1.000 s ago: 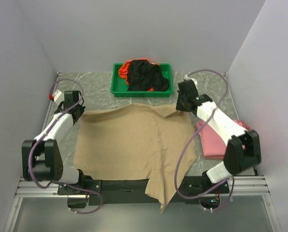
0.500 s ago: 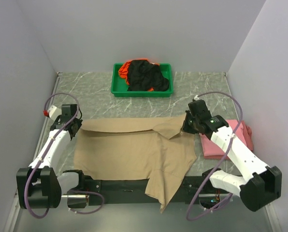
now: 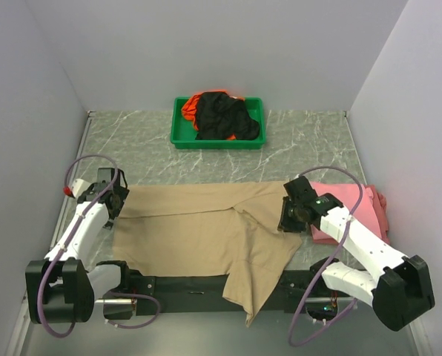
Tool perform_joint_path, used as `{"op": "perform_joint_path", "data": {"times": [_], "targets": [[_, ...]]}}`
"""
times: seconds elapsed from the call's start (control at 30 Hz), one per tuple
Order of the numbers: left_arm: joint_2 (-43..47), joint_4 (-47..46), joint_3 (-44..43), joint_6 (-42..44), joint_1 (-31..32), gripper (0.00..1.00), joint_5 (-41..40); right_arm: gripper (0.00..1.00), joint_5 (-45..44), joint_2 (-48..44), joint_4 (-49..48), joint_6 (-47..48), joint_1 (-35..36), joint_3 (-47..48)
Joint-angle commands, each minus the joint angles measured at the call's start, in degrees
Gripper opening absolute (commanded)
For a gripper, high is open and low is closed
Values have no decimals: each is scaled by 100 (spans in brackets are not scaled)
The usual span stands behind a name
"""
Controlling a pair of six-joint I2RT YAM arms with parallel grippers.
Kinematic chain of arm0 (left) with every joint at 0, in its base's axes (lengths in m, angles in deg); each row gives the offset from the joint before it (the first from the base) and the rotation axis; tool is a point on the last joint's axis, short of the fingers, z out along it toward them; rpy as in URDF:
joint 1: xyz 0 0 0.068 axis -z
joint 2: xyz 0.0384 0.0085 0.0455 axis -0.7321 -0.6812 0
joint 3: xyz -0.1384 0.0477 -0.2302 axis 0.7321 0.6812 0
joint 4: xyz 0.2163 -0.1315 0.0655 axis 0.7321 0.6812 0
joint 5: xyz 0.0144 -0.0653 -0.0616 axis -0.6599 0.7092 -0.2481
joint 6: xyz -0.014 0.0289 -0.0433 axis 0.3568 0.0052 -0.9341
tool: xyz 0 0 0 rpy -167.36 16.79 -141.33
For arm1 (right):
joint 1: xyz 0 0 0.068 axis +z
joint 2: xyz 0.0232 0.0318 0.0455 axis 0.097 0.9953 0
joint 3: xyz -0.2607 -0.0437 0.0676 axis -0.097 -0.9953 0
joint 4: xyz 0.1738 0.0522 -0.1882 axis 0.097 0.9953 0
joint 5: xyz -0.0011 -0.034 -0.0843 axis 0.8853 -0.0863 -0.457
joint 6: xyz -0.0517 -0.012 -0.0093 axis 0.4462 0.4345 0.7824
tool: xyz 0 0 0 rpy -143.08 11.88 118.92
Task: Fold and stack the t-shirts
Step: Fold the tshirt
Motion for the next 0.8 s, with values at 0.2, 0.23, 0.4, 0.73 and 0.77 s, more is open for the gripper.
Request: {"op": "perform_joint_path", "data": {"times": [0.2, 0.23, 0.4, 0.73, 0.77], "targets": [[734, 224, -494, 90, -17, 99, 174, 72, -748, -47, 248, 87, 102, 873], [778, 99, -476, 178, 0, 99, 323, 73, -696, 6, 55, 96, 111, 952], [665, -806, -99, 767, -8, 99, 1359, 73, -291, 822, -823, 298, 76, 1295], [-881, -1712, -54, 1233, -8, 99, 1556, 72, -177, 3229, -1291, 781, -653, 2069], [-987, -1773, -80, 1233, -8, 99, 1503, 72, -150, 3380, -1291, 834, -688, 2191]]}}
